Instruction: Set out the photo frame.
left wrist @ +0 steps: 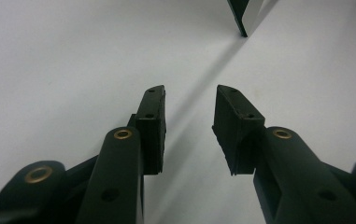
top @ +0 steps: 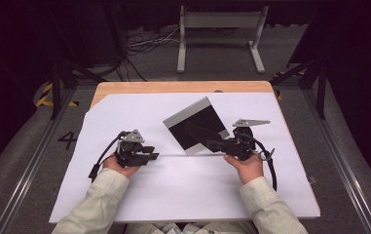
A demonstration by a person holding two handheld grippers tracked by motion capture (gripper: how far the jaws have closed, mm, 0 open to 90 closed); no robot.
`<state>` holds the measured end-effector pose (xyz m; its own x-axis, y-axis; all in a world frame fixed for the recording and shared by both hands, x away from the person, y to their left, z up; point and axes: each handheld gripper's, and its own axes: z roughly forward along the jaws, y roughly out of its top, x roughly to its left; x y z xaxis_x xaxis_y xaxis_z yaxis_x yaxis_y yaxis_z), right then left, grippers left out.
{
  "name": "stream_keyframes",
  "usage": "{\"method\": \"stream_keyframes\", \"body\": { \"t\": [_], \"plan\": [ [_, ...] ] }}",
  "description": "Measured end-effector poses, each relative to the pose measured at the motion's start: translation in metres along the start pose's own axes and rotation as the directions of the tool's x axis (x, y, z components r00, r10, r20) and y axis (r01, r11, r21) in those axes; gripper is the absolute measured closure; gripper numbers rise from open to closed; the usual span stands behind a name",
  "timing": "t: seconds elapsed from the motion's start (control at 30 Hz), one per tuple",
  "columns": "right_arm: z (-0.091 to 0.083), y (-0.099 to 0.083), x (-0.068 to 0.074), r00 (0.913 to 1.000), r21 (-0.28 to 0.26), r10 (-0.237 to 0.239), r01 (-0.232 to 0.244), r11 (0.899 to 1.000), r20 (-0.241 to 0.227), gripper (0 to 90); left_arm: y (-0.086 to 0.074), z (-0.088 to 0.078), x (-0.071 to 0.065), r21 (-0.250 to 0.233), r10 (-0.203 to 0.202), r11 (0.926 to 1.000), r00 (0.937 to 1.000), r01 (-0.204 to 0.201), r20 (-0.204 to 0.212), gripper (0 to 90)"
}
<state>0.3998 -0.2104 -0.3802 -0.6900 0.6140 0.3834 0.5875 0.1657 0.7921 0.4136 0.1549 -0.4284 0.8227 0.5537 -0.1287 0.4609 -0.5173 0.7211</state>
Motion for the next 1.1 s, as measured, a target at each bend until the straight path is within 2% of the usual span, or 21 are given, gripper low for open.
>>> {"method": "stream_keyframes", "body": {
  "t": [0.27,0.47,0.73,1.1],
  "plan": [
    [-0.005,-0.008,0.002,0.9963,0.029,-0.086,0.086,0.996,-0.004,86.9,0.000,0.000,-0.001,0.001,0.000,1.0000,1.0000,0.000,-0.001,64.2],
    [-0.009,-0.017,0.003,0.9923,0.065,-0.124,0.124,0.990,0.002,86.7,0.000,0.001,-0.001,0.002,0.001,1.0000,1.0000,-0.001,0.001,64.2],
    [-0.014,-0.029,0.000,0.9919,0.120,-0.127,0.127,0.985,-0.004,86.6,0.000,0.001,-0.002,0.003,-0.004,1.0000,1.0000,0.004,0.000,64.2],
    [-0.014,-0.041,0.000,0.9854,0.176,-0.170,0.167,0.970,0.003,86.1,0.000,0.001,-0.002,0.003,-0.001,1.0000,1.0000,0.001,0.000,64.1]
  ]
}}
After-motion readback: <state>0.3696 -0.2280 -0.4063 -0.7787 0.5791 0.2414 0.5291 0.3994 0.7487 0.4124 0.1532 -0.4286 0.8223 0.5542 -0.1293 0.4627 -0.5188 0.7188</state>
